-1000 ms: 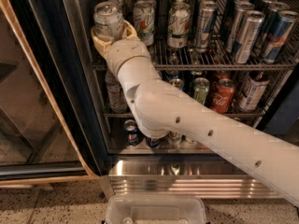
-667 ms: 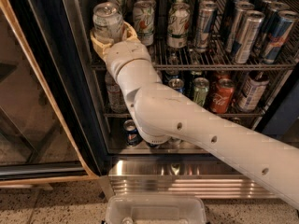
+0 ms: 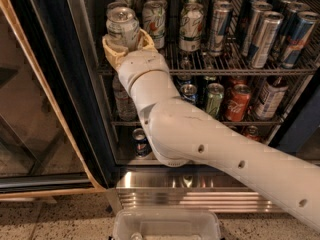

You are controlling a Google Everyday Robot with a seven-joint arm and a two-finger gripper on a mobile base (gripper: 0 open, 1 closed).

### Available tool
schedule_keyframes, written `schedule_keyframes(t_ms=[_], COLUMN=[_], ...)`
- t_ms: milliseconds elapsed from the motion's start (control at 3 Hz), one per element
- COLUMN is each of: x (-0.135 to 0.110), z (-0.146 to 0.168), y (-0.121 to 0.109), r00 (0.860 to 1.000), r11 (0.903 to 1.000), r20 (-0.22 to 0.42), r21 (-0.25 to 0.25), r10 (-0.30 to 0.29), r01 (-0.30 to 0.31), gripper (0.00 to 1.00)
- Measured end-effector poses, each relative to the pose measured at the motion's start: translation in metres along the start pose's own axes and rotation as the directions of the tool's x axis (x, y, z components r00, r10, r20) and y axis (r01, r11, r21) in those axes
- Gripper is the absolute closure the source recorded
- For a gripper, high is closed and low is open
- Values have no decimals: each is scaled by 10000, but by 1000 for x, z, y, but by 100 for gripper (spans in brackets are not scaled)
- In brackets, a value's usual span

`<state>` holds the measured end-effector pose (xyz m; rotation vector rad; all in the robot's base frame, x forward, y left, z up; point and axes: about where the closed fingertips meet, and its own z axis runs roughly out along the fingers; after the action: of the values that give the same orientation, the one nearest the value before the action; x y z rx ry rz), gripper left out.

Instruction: Pick 7up can from top shelf of fridge

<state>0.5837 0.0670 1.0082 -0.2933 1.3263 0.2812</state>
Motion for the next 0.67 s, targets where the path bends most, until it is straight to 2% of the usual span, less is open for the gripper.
schedule_keyframes(t_ms=[667], x=[-2], z=[-23], y=[-10], r00=[9994], r11=[9992], r20=[-42], r21=[212], r10=[351], r01=[-350], gripper=[100])
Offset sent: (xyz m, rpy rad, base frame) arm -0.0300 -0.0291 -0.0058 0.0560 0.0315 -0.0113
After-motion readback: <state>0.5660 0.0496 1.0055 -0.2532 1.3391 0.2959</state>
